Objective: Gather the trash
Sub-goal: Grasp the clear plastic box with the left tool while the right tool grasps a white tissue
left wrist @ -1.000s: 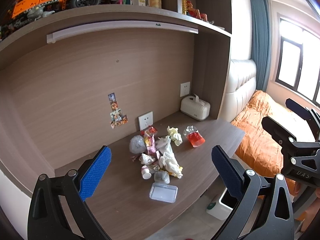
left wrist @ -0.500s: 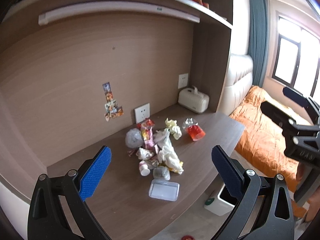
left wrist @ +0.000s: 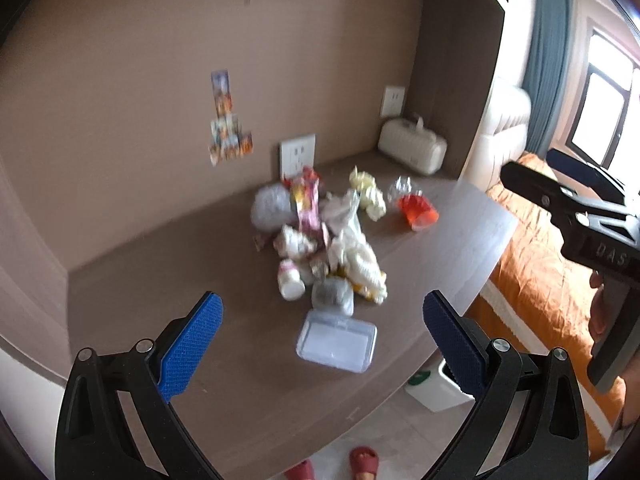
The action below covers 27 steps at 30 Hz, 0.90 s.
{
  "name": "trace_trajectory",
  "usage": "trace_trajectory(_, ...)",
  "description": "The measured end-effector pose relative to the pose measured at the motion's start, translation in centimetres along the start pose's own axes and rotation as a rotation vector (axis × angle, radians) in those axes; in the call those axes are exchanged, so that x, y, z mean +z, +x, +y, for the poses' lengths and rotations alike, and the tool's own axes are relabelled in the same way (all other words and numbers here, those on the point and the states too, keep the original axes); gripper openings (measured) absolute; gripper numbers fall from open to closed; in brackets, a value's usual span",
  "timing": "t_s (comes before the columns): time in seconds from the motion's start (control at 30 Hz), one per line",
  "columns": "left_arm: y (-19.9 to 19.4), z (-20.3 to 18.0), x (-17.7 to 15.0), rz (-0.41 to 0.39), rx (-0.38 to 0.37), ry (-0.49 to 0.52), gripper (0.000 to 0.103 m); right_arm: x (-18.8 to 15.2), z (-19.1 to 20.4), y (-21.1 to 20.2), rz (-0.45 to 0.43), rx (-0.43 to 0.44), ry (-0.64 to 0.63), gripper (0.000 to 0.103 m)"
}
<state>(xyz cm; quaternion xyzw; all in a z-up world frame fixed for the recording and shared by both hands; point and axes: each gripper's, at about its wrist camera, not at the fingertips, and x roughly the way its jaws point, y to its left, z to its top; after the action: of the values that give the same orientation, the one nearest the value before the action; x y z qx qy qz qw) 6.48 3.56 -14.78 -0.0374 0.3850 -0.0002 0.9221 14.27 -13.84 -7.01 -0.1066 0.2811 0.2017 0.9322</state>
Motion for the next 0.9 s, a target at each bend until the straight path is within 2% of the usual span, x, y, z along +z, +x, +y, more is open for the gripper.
trace_trajectory(0.13, 3.4, -0.2, -1.7, 0.067, 0.004, -0.028, 0.098, -1.4, 0.6, 3.6, 0.053, 0.035, -0.024, 0.100)
trace_trajectory(0.23, 5.7, -0.3, -2.9, 0.082, 0.009, -0.043, 0.098, -2.5, 1.1, 5.8, 0.076, 0.062, -0.038, 0.100)
trace_trajectory(0.5, 11.2, -0.6, -5.5, 0.111, 0.025, -0.012, 0.098, -5.2, 2.2, 11.8, 0.123, 0.114, -0.060, 0.100)
trace_trajectory(0.7, 13.1, -0.8, -6.1, 0.097, 0.019, 0.015, 0.098, -6.1, 3.2, 14.0, 0.142, 0.136, -0.083, 0.099)
trace_trajectory(0.9, 14.6, -0.9, -6.3, 0.097, -0.024, 0.031, 0.098, -6.8, 3.4, 16.4, 0.202, 0.160, -0.089, 0.081)
